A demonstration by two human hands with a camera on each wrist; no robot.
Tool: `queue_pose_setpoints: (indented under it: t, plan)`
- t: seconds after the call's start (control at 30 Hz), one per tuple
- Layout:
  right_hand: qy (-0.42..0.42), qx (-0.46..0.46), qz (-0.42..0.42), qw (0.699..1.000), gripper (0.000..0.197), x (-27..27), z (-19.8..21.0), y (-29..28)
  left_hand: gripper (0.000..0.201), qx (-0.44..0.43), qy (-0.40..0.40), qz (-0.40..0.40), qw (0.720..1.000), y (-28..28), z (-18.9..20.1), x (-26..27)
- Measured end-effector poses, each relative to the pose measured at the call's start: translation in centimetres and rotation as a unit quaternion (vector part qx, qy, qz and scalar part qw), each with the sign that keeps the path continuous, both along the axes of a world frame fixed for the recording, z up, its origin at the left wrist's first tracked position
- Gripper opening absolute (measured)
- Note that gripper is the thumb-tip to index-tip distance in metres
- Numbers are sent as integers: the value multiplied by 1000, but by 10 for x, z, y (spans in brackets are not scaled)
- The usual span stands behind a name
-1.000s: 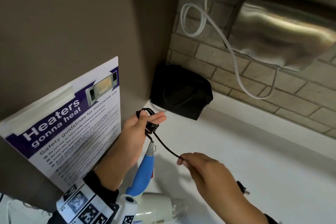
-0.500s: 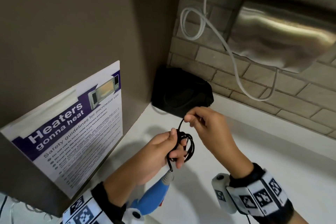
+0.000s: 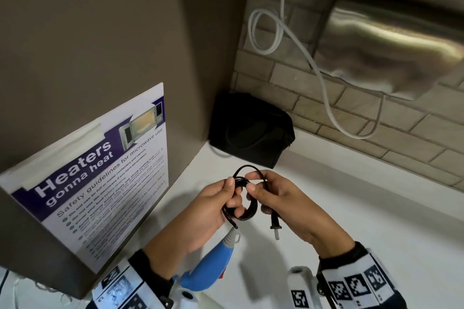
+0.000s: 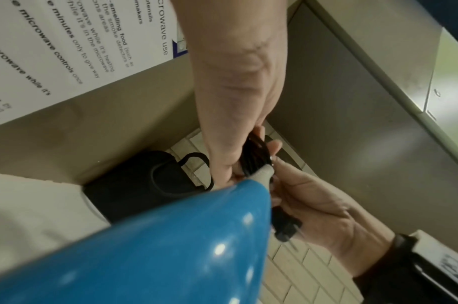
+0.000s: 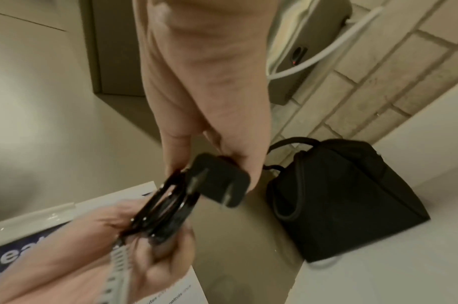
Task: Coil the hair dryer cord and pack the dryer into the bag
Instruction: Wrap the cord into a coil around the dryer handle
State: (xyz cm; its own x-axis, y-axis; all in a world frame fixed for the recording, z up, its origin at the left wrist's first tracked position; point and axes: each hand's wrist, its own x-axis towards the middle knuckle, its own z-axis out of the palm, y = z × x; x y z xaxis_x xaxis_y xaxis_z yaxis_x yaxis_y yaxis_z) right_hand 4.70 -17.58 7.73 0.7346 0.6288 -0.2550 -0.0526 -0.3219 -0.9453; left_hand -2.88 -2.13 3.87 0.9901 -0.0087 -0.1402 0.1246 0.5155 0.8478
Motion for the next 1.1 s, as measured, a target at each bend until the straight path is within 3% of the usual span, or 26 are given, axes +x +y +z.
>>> queue_pose_setpoints:
  t: [0.07, 0.27, 0.4, 0.5, 0.57, 0.67, 0.87, 0.93, 1.0, 1.1]
  plan:
    - [1, 9, -8, 1000, 26, -2, -1, 0, 30, 17, 16, 8, 1000, -3, -3, 2]
    - [18, 7, 8, 1000, 16, -8, 0, 0, 33, 195, 9, 43, 980, -9, -5, 4]
    - [106, 54, 44, 992, 28, -8, 6, 0, 34, 133, 6, 31, 991, -8, 1, 4]
    - [155, 107, -20, 982, 31, -7, 2, 5, 33, 66, -1, 29, 997, -8, 11, 8]
    - [186, 136, -65, 971, 31, -5, -5, 8, 30, 102, -5, 35, 994, -10, 11, 10]
    - [204, 150, -93, 963, 36, -3, -7, 10, 25, 241, -6, 55, 969, -15, 4, 9]
    - [222, 137, -140, 955, 43, -3, -8, 12, 28, 468, -3, 74, 881, -24, 1, 4]
    - [217, 131, -141, 957, 40, -5, -10, 13, 24, 498, 18, 71, 864, -26, 4, 5]
    - [191, 114, -122, 967, 38, -6, -9, 13, 16, 499, 52, 66, 863, -28, 7, 5]
    - [135, 85, -78, 984, 38, -6, -9, 8, 20, 486, 65, 66, 869, -30, 10, 4]
